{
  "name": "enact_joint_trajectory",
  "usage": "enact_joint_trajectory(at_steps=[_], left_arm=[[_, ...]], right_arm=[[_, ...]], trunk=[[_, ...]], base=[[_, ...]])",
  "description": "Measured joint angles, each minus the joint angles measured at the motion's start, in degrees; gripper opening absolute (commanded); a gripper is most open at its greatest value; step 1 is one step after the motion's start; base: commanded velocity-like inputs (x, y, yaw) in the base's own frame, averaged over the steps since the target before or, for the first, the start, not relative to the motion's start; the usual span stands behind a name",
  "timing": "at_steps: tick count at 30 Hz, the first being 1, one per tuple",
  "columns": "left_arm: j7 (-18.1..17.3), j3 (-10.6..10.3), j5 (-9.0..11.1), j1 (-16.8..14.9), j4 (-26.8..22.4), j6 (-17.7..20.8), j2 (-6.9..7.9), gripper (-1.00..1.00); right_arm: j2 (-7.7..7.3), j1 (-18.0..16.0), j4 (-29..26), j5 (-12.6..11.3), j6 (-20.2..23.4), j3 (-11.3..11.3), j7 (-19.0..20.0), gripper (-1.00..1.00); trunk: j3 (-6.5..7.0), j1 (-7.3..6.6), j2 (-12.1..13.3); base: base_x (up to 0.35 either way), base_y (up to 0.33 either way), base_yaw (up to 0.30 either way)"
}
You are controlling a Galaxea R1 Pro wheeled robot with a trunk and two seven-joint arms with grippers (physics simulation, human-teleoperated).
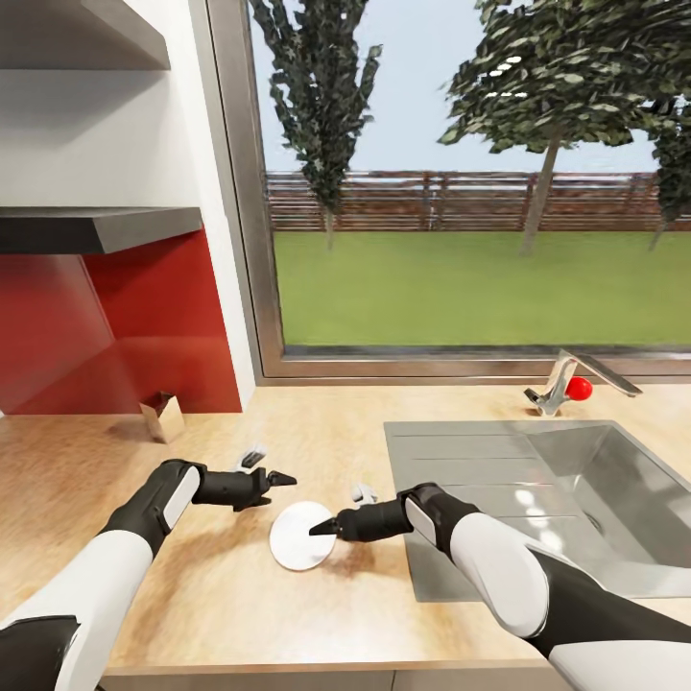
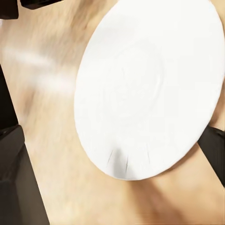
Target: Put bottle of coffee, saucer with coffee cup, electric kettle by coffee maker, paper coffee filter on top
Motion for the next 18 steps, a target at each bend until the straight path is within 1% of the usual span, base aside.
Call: enact_joint_trajectory(at_steps=[9,12,16,18], left_arm=[[0.1,0.0,0.0,0.8,0.2,0.1,-0.05,1.0],[0.0,0.0,0.1,0.9,0.8,0.2,-1.12,1.0],[0.0,0.0,0.3,0.8,0.8,0.1,-1.68,1.0],[0.1,0.0,1.0,0.9,0.8,0.1,-1.75,1.0]], right_arm=[[0.0,0.1,0.0,0.1,0.0,0.2,0.0,1.0],[0.0,0.1,0.0,0.1,0.0,0.2,0.0,1.0],[0.0,0.1,0.0,0.1,0.0,0.2,0.0,1.0],[0.0,0.1,0.0,0.1,0.0,0.2,0.0,1.0]], trunk=[[0.0,0.0,0.0],[0.0,0.0,0.0],[0.0,0.0,0.0],[0.0,0.0,0.0]], base=[[0.0,0.0,0.0],[0.0,0.0,0.0],[0.0,0.0,0.0],[0.0,0.0,0.0]])
